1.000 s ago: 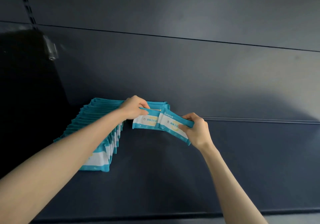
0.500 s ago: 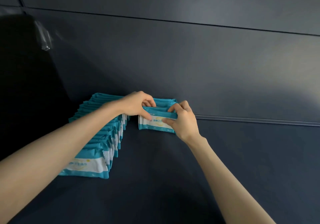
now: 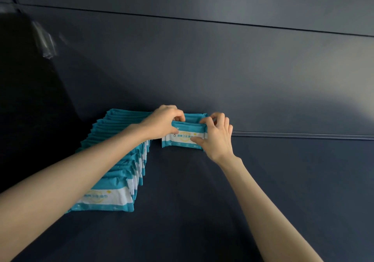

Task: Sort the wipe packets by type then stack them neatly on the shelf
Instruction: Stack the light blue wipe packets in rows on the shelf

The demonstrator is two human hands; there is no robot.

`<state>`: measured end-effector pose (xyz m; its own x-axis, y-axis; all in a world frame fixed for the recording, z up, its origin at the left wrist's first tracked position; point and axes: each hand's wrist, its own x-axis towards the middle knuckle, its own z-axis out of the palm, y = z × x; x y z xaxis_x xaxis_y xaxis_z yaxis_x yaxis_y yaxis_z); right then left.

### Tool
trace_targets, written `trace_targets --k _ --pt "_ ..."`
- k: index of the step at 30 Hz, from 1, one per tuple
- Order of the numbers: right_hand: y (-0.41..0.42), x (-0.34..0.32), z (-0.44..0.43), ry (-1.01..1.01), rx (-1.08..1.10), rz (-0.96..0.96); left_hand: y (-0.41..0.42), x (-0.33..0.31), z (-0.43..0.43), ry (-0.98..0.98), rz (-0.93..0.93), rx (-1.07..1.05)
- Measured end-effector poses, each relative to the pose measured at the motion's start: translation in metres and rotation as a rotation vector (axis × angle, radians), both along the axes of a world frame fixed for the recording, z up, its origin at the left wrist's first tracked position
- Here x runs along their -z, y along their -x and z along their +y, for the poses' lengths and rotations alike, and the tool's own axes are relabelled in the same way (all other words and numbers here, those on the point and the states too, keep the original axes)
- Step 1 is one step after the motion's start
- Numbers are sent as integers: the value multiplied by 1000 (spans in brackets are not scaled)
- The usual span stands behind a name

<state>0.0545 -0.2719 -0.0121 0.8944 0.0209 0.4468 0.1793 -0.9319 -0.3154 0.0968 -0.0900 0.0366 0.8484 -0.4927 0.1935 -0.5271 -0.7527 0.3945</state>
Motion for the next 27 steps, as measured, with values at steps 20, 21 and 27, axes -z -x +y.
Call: trace_targets --k 20,21,27 --pt "-7 5 3 6 -24 97 -5 1 9 -473 -361 14" --pt "-8 5 3 13 -25 87 -5 1 9 -481 -370 13" --pt "-11 6 2 77 -26 17 -4 -1 4 -538 -427 25"
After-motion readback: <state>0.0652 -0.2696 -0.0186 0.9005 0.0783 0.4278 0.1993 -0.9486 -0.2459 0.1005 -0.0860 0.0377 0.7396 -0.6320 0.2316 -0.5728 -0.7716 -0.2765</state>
